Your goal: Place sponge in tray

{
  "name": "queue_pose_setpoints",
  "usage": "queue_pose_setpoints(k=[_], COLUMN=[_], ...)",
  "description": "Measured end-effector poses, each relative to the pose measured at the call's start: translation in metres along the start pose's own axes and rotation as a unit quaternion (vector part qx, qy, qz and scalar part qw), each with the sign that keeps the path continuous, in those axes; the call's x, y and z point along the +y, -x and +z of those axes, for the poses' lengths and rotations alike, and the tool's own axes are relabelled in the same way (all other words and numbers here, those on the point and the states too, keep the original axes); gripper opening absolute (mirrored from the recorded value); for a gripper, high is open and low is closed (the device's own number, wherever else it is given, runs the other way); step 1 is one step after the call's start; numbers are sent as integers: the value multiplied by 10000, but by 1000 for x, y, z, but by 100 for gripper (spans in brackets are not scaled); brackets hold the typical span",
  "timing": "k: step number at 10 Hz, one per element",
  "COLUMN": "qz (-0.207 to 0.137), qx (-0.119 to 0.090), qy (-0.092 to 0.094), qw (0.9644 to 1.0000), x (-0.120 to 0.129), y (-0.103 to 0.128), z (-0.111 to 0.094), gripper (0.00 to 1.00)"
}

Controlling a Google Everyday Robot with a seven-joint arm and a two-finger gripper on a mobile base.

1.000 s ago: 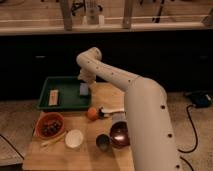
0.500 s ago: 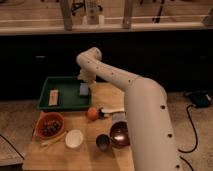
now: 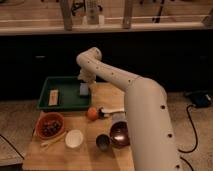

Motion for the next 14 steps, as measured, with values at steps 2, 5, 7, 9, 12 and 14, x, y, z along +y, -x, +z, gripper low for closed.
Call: queue_pose_setpoints(k=[2, 5, 7, 9, 12, 14], qz=[0, 0, 0, 0, 0, 0], qx=[0, 0, 0, 0, 0, 0], qy=[0, 0, 0, 0, 0, 0], qw=[10000, 10000, 10000, 10000, 10000, 10000], x=[0, 0, 0, 0, 0, 0], y=[0, 0, 0, 0, 0, 0], z=[0, 0, 0, 0, 0, 0], gripper=[80, 80, 80, 80, 80, 80])
